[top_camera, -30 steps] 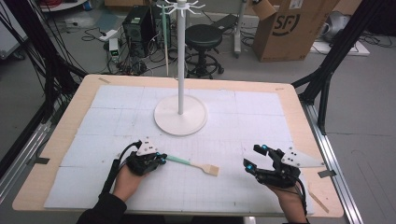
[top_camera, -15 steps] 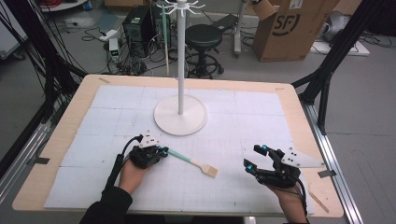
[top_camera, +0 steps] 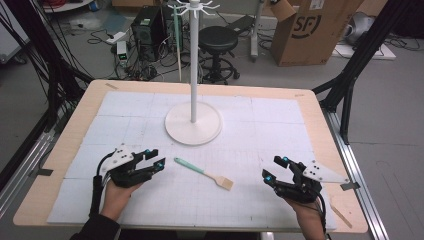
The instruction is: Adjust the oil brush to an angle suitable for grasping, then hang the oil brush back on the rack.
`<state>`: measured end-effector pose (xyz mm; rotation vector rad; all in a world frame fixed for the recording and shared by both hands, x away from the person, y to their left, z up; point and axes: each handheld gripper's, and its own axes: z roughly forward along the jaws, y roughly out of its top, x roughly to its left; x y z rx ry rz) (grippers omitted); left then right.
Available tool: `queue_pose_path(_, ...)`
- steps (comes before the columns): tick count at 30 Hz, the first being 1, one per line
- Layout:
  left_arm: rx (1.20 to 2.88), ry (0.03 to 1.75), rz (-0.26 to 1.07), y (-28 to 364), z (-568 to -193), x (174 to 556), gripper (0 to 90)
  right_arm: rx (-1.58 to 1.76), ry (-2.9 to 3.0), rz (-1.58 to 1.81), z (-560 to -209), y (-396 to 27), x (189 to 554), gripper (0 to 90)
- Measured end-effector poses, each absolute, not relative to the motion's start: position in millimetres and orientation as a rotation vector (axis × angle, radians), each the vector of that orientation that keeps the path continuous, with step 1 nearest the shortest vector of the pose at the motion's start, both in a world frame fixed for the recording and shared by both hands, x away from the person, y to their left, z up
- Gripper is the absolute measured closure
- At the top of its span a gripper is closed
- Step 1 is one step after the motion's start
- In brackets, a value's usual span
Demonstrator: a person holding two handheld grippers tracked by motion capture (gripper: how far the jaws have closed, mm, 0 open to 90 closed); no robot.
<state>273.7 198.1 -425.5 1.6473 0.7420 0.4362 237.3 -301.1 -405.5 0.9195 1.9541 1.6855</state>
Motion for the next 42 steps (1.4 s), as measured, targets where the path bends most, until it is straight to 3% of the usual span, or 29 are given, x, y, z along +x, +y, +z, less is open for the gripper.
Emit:
queue_pose_path(2,1.613,0.744,0.441,205.9,-422.5,270.0,35.0,0.925,1.941,1.674,-405.4,-300.5,236.2,32.4)
queue_pose_path(6,1.549,0.742,0.472,221.6,-417.4,260.4,16.7,0.936,1.923,1.662,-404.5,-300.1,235.0,32.3)
queue_pose_path(28,1.493,0.748,0.512,250.0,-417.8,243.8,17.1,0.931,1.950,1.589,-396.3,-287.3,238.1,32.4)
queue_pose_path(42,1.489,0.763,0.511,253.5,-422.2,238.4,17.1,0.811,2.144,1.587,-400.1,-217.5,265.6,32.9)
